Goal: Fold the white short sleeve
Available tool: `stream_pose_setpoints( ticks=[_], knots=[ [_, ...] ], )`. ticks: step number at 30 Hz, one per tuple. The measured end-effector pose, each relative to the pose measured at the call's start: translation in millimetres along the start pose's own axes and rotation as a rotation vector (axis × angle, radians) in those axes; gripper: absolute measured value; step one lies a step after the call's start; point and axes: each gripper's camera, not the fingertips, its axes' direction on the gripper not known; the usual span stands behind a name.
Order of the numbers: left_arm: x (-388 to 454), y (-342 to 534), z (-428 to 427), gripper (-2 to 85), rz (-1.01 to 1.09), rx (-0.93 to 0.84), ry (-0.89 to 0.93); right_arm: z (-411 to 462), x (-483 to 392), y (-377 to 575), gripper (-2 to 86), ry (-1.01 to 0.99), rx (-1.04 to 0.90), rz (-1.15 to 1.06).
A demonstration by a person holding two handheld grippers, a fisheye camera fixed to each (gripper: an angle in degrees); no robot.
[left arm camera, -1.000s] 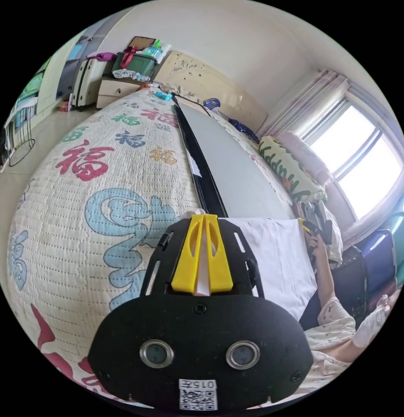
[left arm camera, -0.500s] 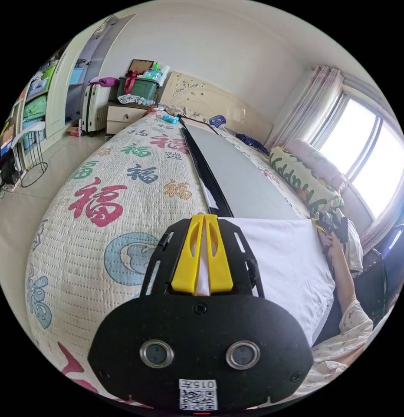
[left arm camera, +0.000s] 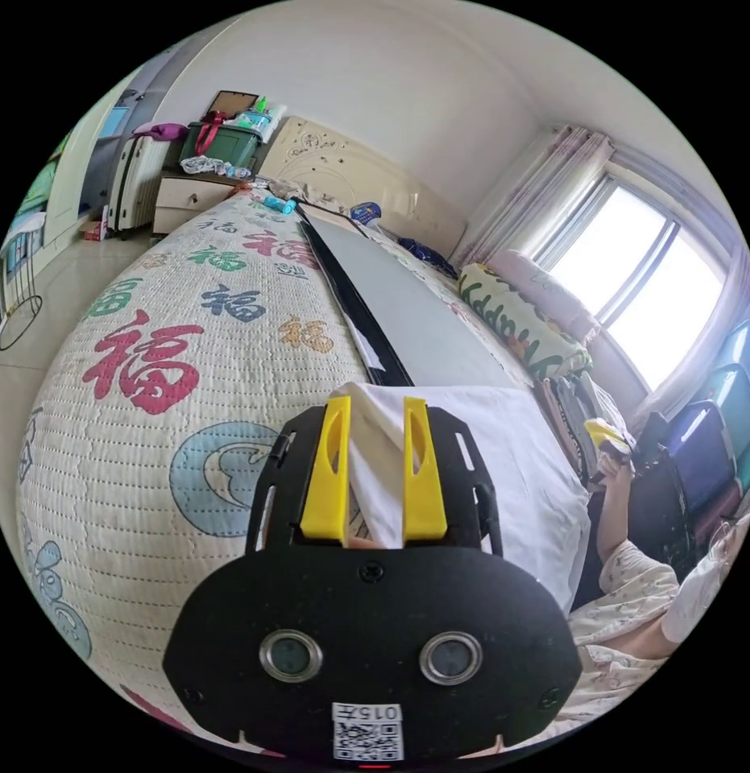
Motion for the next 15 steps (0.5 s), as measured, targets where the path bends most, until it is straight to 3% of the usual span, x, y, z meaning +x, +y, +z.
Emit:
stream_pose_setpoints(
  ticks=[7, 10, 15],
  knots=[
    [22, -49, 11, 8.0, 0.039, -0.114, 0.029, 112, -142, -28, 10.5, -0.271, -0.177, -0.404],
    [32, -68, -6, 2.0, 0.06, -0.088, 0.064, 154, -162, -23, 10.1, -0.284, -0.272, -0.452],
    [52, -97, -55, 0.4, 0.088, 0.057, 0.104, 198, -162, -11, 3.0, -0.239, -0.374, -0.453]
  ],
)
